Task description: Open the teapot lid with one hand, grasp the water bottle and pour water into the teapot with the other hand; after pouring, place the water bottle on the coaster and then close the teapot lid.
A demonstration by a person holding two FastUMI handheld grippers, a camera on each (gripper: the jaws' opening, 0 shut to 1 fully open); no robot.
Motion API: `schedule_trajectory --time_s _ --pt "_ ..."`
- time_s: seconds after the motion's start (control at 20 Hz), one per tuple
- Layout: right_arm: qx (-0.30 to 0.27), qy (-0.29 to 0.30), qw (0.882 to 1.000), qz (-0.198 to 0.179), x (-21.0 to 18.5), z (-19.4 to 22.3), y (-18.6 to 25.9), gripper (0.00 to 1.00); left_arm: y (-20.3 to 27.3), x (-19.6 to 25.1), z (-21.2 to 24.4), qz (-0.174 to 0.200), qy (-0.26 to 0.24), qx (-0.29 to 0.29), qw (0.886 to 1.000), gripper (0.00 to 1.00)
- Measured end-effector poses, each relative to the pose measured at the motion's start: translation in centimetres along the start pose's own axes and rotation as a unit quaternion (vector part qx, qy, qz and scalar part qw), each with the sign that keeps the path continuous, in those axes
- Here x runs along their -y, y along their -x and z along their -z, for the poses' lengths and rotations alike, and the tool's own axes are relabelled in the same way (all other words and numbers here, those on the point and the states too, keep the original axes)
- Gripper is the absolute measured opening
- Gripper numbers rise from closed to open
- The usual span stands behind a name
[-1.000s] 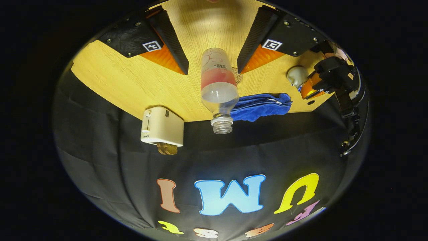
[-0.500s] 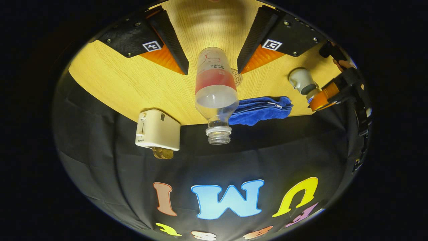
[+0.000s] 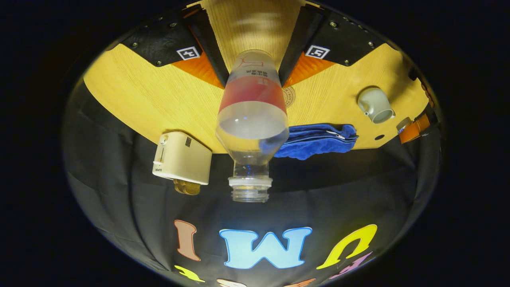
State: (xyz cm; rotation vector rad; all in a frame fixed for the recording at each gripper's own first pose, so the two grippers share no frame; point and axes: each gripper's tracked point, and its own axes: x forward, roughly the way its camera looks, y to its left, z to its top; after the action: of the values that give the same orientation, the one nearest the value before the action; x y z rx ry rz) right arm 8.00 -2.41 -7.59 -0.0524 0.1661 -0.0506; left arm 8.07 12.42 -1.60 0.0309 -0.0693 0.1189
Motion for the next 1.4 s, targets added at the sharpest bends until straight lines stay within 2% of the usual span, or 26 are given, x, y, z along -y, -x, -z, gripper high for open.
schedule_trajectory --time_s 0.3,0.4,0.55,0.75,0.95,1.15,1.3,1.4 --pt "0.023 0.060 0.998 0.027 -0.2 -1.0 -0.5 0.78 0.0 -2.8 1.1 -0.014 0.005 -0.014 1.000 0.14" --pt "0.038 0.105 0.993 0.047 -0.2 -2.2 -0.6 0.78 0.1 -3.3 1.2 -0.018 0.007 -0.015 1.000 0.14" --pt "0.071 0.170 0.979 0.082 -0.6 -4.9 -0.8 0.77 0.1 -4.0 1.2 -0.024 0.006 -0.017 1.000 0.14" --pt "0.101 0.265 0.950 0.131 -1.4 -7.8 -1.0 0.77 0.4 -4.2 1.3 -0.022 0.016 -0.022 0.999 0.13" --pt "0.117 0.334 0.924 0.144 -3.8 -9.0 -1.2 0.77 0.8 -5.0 0.9 -0.026 0.018 -0.019 0.999 0.14" --pt "0.138 0.410 0.886 0.166 -5.6 -10.5 -1.7 0.77 1.3 -6.2 0.4 -0.034 0.021 -0.013 0.999 0.14" --pt "0.143 0.442 0.869 0.171 -6.2 -10.6 -2.3 0.77 1.3 -6.4 0.5 -0.035 0.028 -0.012 0.999 0.14" --pt "0.156 0.477 0.845 0.184 -6.8 -11.2 -2.3 0.77 1.4 -6.5 0.5 -0.035 0.029 -0.012 0.999 0.14"
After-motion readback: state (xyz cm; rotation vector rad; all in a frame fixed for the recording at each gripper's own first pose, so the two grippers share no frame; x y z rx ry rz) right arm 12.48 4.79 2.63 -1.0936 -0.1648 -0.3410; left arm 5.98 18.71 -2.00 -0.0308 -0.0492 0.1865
